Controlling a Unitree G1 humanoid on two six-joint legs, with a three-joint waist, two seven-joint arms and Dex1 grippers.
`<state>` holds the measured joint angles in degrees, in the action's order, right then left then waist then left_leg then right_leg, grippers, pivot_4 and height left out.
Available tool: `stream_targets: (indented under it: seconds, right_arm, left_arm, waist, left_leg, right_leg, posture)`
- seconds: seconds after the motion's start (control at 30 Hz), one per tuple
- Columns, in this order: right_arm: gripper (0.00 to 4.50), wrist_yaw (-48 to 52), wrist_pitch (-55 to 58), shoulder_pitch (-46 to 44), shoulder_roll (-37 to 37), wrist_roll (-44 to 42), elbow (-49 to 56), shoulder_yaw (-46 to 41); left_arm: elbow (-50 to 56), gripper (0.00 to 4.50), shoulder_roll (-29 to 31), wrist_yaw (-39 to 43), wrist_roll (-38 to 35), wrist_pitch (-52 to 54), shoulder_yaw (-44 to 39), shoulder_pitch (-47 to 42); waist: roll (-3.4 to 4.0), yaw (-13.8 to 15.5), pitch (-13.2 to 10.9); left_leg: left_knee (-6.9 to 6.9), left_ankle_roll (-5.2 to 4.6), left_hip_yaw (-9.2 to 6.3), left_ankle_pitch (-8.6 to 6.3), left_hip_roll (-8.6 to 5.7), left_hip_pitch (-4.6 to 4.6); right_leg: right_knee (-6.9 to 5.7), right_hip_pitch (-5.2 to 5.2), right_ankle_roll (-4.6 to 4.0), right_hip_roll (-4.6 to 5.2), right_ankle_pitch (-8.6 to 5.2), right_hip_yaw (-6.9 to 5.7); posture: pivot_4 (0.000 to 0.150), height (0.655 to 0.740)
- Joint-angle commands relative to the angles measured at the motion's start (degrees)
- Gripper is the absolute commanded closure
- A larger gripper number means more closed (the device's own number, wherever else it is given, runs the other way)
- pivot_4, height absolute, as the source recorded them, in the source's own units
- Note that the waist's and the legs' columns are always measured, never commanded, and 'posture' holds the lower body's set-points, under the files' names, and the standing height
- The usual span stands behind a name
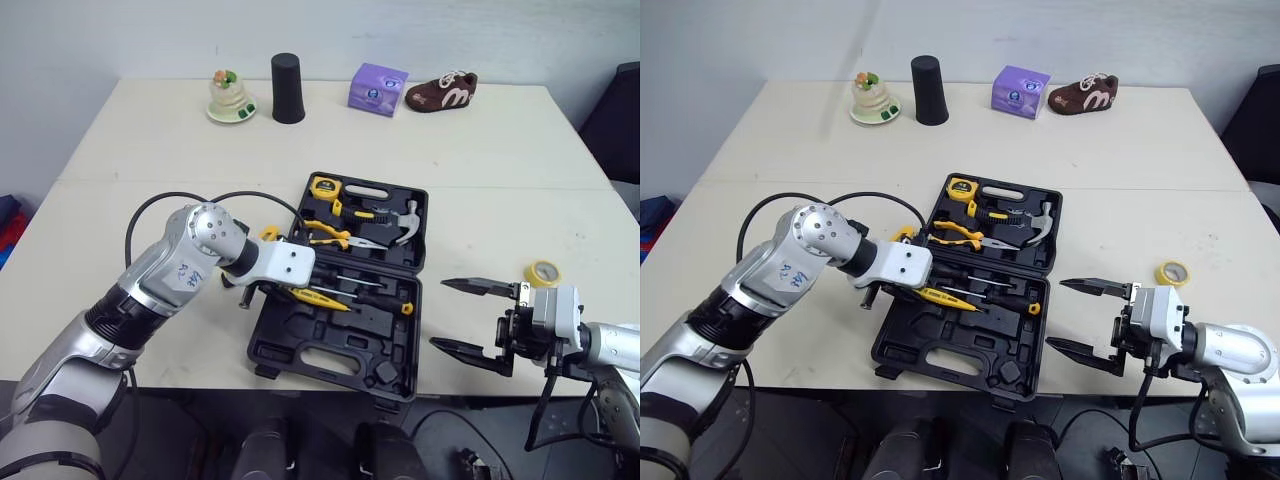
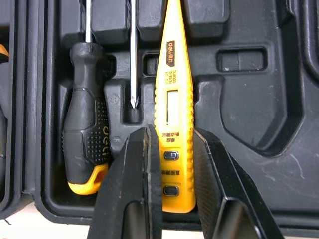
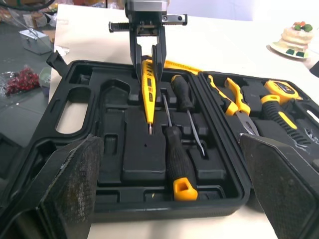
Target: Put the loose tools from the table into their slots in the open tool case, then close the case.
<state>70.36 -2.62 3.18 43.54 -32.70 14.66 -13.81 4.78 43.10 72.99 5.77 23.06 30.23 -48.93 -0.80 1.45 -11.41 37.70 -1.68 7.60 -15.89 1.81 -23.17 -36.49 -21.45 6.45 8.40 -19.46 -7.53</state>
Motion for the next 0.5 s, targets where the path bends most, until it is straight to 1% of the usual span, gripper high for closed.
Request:
stream_targets:
  seconds: [0.03, 0.1, 0.23, 0.3, 0.37, 0.47, 0.5]
  right_arm:
    - [0.00, -0.04, -1.33, 0.18, -0.22, -0.20, 1.79, -0.93]
    - [0.00, 0.01, -1.44, 0.27, -0.21, -0.13, 1.71, -0.97]
    - [0.00, -0.14, -1.71, 0.63, -0.34, 0.03, 1.87, -0.95]
    - [0.00, -0.21, -1.90, 0.74, -0.38, 0.08, 1.89, -0.89]
    - [0.00, -0.20, -2.22, 0.78, -0.41, 0.26, 1.68, -0.73]
    - [0.00, -0.13, -2.33, 0.76, -0.40, 0.39, 1.60, -0.70]
    - [0.00, -0.10, -2.37, 0.74, -0.43, 0.43, 1.58, -0.70]
  left_arm:
    - [-1.53, 3.99, 1.02, 1.00, 1.78, -2.53, -0.82, -0.69]
    - [-1.55, 3.99, 0.27, 0.67, 1.81, -2.83, -0.72, -0.32]
    - [-0.29, 3.99, -1.92, 0.75, -0.35, -1.52, -1.68, 0.84]
    - [-0.51, 3.99, -2.09, 1.18, -0.71, -0.30, -2.24, 1.03]
    - [-2.18, 2.96, -1.46, 1.42, -0.35, -3.40, -2.59, 1.28]
    - [-2.70, 1.66, -2.52, 1.42, -2.70, -4.91, -4.93, 1.39]
    - [-2.73, 1.31, -3.05, 1.50, -3.84, -5.55, -5.90, 1.35]
  waist:
    - [0.00, -0.08, 0.00]
    - [0.00, -0.09, 0.00]
    - [0.00, 0.00, 0.00]
    - [0.00, -0.01, 0.00]
    - [0.00, -0.06, 0.00]
    - [0.00, -0.10, 0.00]
    - [0.00, -0.12, 0.00]
  left_leg:
    - [0.03, 0.00, 0.00, 0.00, 0.00, 0.00]
    - [0.04, 0.00, -0.01, 0.00, 0.01, 0.00]
    - [0.08, -0.01, -0.01, 0.00, 0.00, 0.00]
    - [0.14, -0.04, -0.04, -0.02, -0.01, -0.03]
    - [0.16, -0.05, -0.04, -0.03, -0.01, -0.03]
    - [0.17, -0.05, -0.04, -0.03, 0.00, -0.03]
    - [0.17, -0.05, -0.04, -0.03, 0.00, -0.03]
  right_leg:
    - [-0.02, 0.00, 0.00, 0.00, 0.00, 0.00]
    - [-0.03, 0.00, 0.00, 0.00, 0.00, 0.00]
    - [-0.06, 0.00, 0.00, 0.01, 0.00, 0.00]
    - [-0.08, 0.02, 0.00, 0.02, 0.00, -0.02]
    - [-0.09, 0.02, 0.00, 0.02, 0.00, -0.01]
    - [-0.12, 0.02, 0.00, 0.02, 0.00, -0.02]
    - [-0.13, 0.01, 0.00, 0.02, 0.00, -0.02]
  posture:
    - [0.150, 0.7400]
    - [0.150, 0.7400]
    - [0.150, 0.7400]
    - [0.150, 0.7400]
    - [0.150, 0.7400]
    - [0.150, 0.7400]
    - [0.150, 0.7400]
